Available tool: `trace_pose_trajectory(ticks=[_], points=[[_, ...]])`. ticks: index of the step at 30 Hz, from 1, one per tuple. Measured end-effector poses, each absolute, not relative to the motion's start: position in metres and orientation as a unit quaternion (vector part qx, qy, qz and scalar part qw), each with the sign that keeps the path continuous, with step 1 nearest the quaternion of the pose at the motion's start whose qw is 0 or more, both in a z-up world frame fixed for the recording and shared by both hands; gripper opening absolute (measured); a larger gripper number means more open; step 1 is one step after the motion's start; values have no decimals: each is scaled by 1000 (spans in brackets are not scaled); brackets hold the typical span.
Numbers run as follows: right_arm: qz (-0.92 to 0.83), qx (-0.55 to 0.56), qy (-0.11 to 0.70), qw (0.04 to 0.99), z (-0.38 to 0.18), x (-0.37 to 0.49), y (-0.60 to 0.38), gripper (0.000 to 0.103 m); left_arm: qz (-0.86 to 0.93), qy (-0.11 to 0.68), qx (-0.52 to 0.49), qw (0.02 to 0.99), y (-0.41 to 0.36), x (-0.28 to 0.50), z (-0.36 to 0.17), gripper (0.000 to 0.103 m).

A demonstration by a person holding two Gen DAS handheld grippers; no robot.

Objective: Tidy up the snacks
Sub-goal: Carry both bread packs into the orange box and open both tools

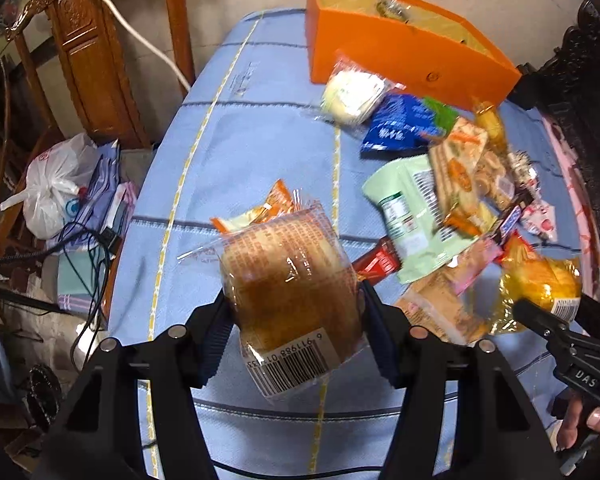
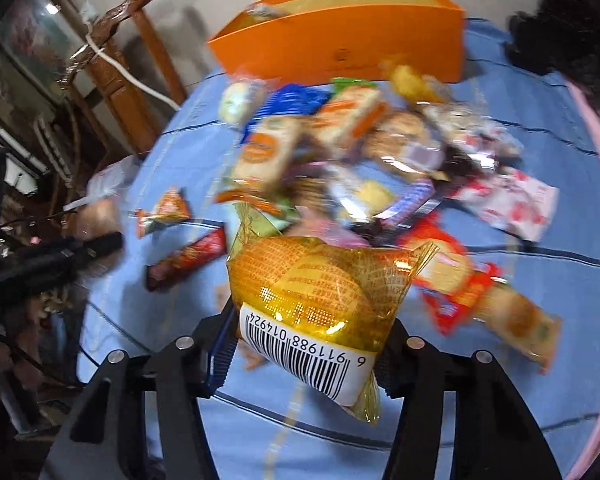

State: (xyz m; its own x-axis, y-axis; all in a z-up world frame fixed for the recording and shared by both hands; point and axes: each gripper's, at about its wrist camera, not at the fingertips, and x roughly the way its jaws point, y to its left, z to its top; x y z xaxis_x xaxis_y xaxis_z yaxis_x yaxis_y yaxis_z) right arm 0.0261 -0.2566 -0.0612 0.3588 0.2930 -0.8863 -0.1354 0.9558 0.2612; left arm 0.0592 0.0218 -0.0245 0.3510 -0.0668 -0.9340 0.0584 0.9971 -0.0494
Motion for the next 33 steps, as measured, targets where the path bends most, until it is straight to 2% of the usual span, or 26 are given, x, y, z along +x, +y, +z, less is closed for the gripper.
trace_pose_trajectory(ticks=[9,13,21,26,33], points=[[105,50,456,882,0,50,-291,57,-71,519,17,851,-3,94,31,59],[97,54,424,899,26,97,-300,57,-58,495,61,865,-25,129,52,59],[91,61,395,912,50,207,-306,57,-98,461,2,882,-55,228,99,59],[79,76,402,909,39,270,-308,57,-101,475,-27,874,-73,298,92,59],[64,83,418,902,15,330,-301,58,-115,521,-55,844,-100,353,47,59]])
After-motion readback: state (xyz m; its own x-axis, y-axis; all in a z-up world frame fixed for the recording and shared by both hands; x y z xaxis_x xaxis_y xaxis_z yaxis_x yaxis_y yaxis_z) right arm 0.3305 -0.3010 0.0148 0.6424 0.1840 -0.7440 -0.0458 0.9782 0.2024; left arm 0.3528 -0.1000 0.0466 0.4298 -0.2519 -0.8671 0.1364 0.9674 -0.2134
